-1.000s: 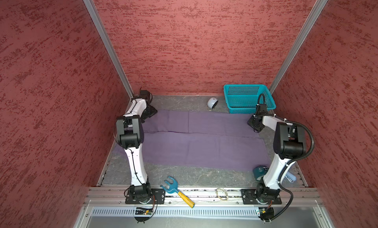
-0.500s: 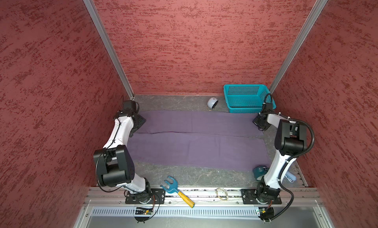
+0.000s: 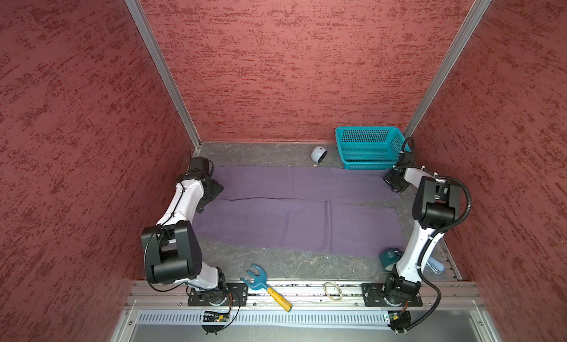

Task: Fold and stack the trousers
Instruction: Smooth out the trousers at the center of the table.

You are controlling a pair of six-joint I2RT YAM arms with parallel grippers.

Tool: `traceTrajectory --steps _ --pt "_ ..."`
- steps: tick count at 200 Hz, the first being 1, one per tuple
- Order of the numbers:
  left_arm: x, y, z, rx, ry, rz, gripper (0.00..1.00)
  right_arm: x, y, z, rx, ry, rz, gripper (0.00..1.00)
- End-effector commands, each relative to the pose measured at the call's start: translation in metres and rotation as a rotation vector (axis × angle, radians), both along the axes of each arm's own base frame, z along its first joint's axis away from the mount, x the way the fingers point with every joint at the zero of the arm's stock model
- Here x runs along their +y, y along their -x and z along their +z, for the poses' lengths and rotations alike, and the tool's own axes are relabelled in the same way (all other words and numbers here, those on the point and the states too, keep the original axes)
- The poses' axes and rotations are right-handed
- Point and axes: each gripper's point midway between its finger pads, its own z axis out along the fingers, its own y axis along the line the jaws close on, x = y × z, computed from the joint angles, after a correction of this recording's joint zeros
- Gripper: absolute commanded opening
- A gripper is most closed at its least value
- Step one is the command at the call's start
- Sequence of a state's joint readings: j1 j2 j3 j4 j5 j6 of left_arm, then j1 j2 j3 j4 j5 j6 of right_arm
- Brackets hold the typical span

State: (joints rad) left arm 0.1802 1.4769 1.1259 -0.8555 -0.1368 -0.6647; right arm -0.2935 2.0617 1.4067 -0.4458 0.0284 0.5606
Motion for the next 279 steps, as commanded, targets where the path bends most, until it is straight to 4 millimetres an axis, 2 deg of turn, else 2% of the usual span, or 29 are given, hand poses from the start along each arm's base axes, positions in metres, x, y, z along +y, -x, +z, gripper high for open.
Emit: traceTrajectory --steps 1,17,30,45,59,77,95,110,125,148,174,197,218,246,279 --pt "-0.015 0.007 0.010 -0.016 0.005 -0.052 0.88 0.006 0.019 0.020 -0.010 -0.003 0.016 0.00" --pt "-0.043 0.002 0.016 -0.029 0.007 -0.156 0.81 0.010 0.029 0.045 -0.055 0.010 0.019 0.00" --pt "-0.076 -0.003 0.020 -0.052 0.022 -0.277 0.73 0.013 0.037 0.065 -0.100 0.019 0.017 0.00" --pt "-0.117 -0.003 0.022 -0.071 0.041 -0.425 0.63 0.019 0.045 0.079 -0.136 0.017 0.023 0.00" --pt "-0.153 0.002 0.024 -0.080 0.047 -0.553 0.62 0.027 0.050 0.086 -0.149 0.014 0.044 0.01" --pt "-0.202 0.015 0.020 -0.086 0.090 -0.705 0.63 0.035 0.052 0.084 -0.140 -0.001 0.072 0.04" --pt "-0.249 0.030 0.004 -0.063 0.139 -0.822 0.65 0.043 0.051 0.078 -0.133 -0.019 0.094 0.05" --pt "-0.277 0.043 -0.016 -0.005 0.152 -0.887 0.65 0.046 0.049 0.070 -0.120 -0.034 0.103 0.06" --pt "-0.295 0.053 -0.034 0.051 0.135 -0.929 0.64 0.048 0.047 0.063 -0.109 -0.042 0.110 0.06" --pt "-0.305 0.068 -0.059 0.132 0.106 -0.957 0.65 0.047 0.043 0.051 -0.086 -0.048 0.117 0.06" --pt "-0.302 0.082 -0.079 0.212 0.029 -0.970 0.64 0.049 0.039 0.042 -0.074 -0.063 0.125 0.06" --pt "-0.299 0.094 -0.092 0.294 -0.067 -1.003 0.60 0.051 0.037 0.037 -0.074 -0.080 0.122 0.06" --pt "-0.299 0.108 -0.106 0.354 -0.061 -1.014 0.59 0.051 0.032 0.035 -0.074 -0.092 0.124 0.06" --pt "-0.299 0.137 -0.116 0.440 -0.044 -1.056 0.60 0.049 0.024 0.027 -0.069 -0.097 0.119 0.06" --pt "-0.295 0.186 -0.123 0.535 0.026 -1.082 0.60 0.046 0.019 0.009 -0.039 -0.105 0.104 0.06"
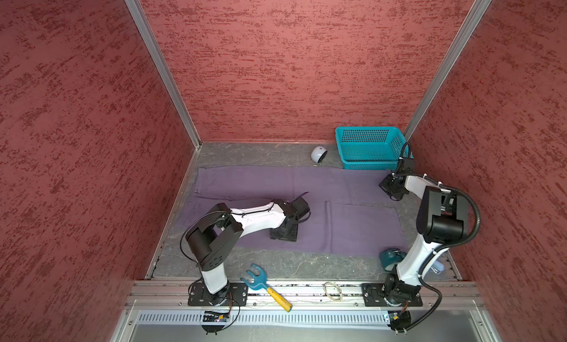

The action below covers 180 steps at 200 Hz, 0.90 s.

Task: Fold and stack the trousers
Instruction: Smooth out the trousers at the center of the table.

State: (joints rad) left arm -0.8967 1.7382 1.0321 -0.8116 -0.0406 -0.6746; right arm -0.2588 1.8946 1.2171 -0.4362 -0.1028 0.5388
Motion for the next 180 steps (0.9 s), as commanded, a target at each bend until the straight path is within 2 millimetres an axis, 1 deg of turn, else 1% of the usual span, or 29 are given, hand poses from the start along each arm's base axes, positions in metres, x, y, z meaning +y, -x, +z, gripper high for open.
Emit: traceTrajectory --steps 1,14,31,49,63,77,87,109,126,134,144,153,166,180 --pt "0.020 0.058 -0.018 0.184 -0.057 -0.009 0.60 -0.004 -0.015 -0.003 -0.020 0.001 -0.010 0.06" --pt "0.026 0.071 -0.017 0.204 -0.070 -0.002 0.60 -0.006 -0.016 -0.010 -0.003 0.008 -0.015 0.06" --pt "0.028 0.074 -0.014 0.201 -0.056 0.007 0.61 -0.007 -0.015 -0.019 0.014 0.007 -0.017 0.06" --pt "0.028 0.065 -0.011 0.189 -0.057 0.024 0.65 -0.006 -0.012 -0.024 0.026 0.002 -0.020 0.06" --pt "0.024 0.049 -0.004 0.164 -0.032 0.040 0.70 -0.005 -0.011 -0.021 0.016 0.004 -0.017 0.06" --pt "0.017 0.024 0.009 0.136 0.028 0.072 0.72 -0.006 -0.010 -0.010 0.001 0.016 -0.013 0.06" --pt "0.011 0.005 0.022 0.109 0.081 0.091 0.74 -0.007 -0.008 0.002 -0.015 0.031 -0.012 0.06" --pt "-0.002 -0.036 0.063 0.031 0.195 0.112 0.76 -0.012 0.002 0.037 -0.056 0.090 -0.020 0.06" --pt "-0.007 -0.058 0.096 -0.031 0.272 0.114 0.76 -0.014 0.015 0.063 -0.093 0.140 -0.030 0.07" --pt "-0.007 -0.066 0.109 -0.057 0.305 0.117 0.76 -0.014 0.021 0.070 -0.106 0.153 -0.034 0.07" --pt "0.001 -0.077 0.124 -0.092 0.335 0.136 0.77 -0.013 0.028 0.074 -0.113 0.163 -0.033 0.07" --pt "0.016 -0.089 0.131 -0.131 0.338 0.174 0.77 -0.012 0.033 0.075 -0.110 0.167 -0.029 0.08" --pt "0.048 -0.110 0.135 -0.179 0.327 0.262 0.78 -0.011 0.037 0.067 -0.088 0.167 -0.024 0.09" --pt "0.088 -0.132 0.132 -0.218 0.305 0.386 0.79 -0.009 0.040 0.056 -0.062 0.154 -0.015 0.10"
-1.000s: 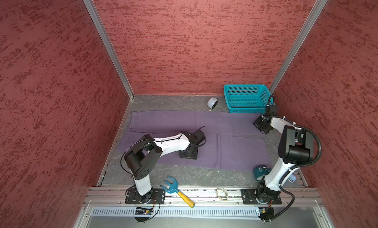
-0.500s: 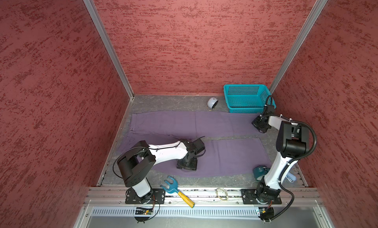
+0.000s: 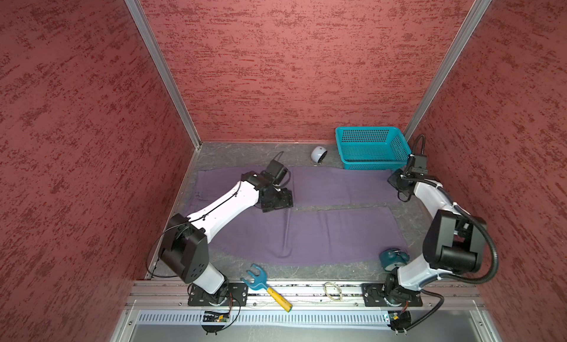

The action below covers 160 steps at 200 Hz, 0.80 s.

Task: Fold and stack the trousers
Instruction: Smooth out the trousers at the center of the table.

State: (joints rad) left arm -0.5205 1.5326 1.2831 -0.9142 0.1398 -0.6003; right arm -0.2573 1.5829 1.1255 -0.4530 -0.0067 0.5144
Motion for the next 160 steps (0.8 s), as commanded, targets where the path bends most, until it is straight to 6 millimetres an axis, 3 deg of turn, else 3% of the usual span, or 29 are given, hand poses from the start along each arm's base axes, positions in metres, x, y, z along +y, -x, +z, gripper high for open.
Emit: traceTrajectory --steps 1,23,84,128,160 --pt "0.056 -0.027 -0.005 -0.020 -0.042 0.142 0.80 0.001 0.017 -0.036 0.114 0.009 0.005 0.10" --pt "0.112 -0.052 -0.014 -0.024 -0.085 0.331 0.80 0.006 0.020 -0.048 0.122 -0.018 0.013 0.11" --pt "0.220 -0.100 -0.054 -0.003 -0.094 0.689 0.79 0.009 0.020 -0.072 0.160 -0.045 0.016 0.13" --pt "0.265 -0.110 -0.095 0.049 -0.105 0.807 0.79 0.007 0.024 -0.093 0.206 -0.053 -0.006 0.13" --pt "0.293 -0.103 -0.115 0.096 -0.128 0.876 0.78 0.010 0.031 -0.099 0.216 -0.075 -0.031 0.14"
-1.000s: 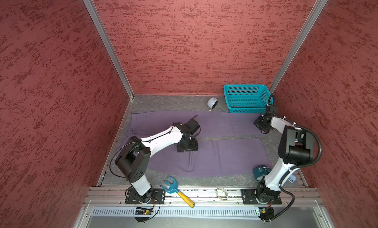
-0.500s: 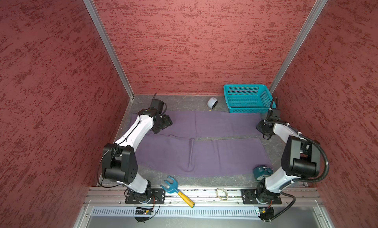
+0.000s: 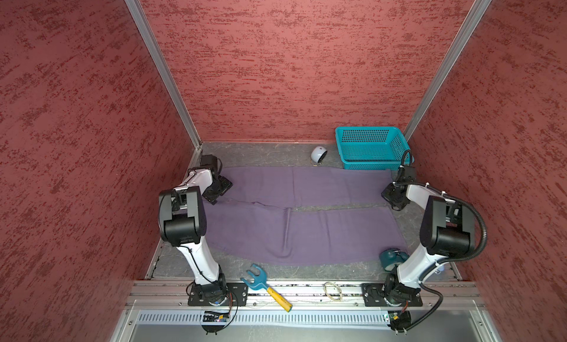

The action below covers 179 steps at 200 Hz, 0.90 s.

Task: Fold and stack the trousers
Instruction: Smooth out the trousers at the center of the table.

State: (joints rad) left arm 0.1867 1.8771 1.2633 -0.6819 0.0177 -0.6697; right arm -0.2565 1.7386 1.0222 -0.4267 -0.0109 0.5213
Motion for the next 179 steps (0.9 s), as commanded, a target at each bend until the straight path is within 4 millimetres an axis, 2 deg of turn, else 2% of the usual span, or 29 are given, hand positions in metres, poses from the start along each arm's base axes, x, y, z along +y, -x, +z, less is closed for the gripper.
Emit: traceTrajectory --steps 1,28,48,61,85,95,100,103,110,130,153,179 --pt "0.024 -0.007 -0.001 -0.020 -0.027 0.064 0.78 0.001 0.003 -0.004 -0.006 -0.006 -0.030 0.14" --pt "0.043 0.008 -0.008 0.015 -0.038 0.132 0.78 0.002 0.010 0.000 -0.013 -0.008 -0.043 0.14" --pt "0.044 0.007 -0.002 -0.005 -0.021 0.138 0.78 0.001 0.013 0.012 -0.023 0.011 -0.041 0.14" --pt "0.037 0.000 0.013 -0.055 -0.013 0.120 0.78 -0.001 0.014 0.026 -0.044 0.031 -0.039 0.14" --pt "0.019 -0.016 0.055 -0.175 0.003 0.058 0.80 -0.004 0.020 0.059 -0.093 0.077 -0.034 0.14" --pt "0.013 -0.017 0.070 -0.202 0.004 0.043 0.81 -0.005 0.027 0.070 -0.100 0.097 -0.034 0.15" --pt "0.010 -0.017 0.079 -0.219 0.000 0.035 0.82 -0.006 0.032 0.069 -0.084 0.104 -0.036 0.15" --pt "0.009 -0.017 0.084 -0.227 -0.001 0.033 0.82 -0.006 0.035 0.078 -0.103 0.115 -0.040 0.15" --pt "0.008 -0.015 0.095 -0.246 -0.004 0.029 0.83 -0.006 0.043 0.083 -0.103 0.126 -0.044 0.16" --pt "0.004 -0.004 0.128 -0.317 -0.022 0.025 0.84 -0.003 0.068 0.082 -0.103 0.133 -0.067 0.22" --pt "0.001 0.013 0.161 -0.398 -0.039 0.018 0.85 0.008 0.093 0.066 -0.098 0.094 -0.082 0.32" --pt "-0.002 0.035 0.183 -0.439 -0.064 -0.005 0.85 0.020 0.113 0.053 -0.088 0.039 -0.090 0.38"
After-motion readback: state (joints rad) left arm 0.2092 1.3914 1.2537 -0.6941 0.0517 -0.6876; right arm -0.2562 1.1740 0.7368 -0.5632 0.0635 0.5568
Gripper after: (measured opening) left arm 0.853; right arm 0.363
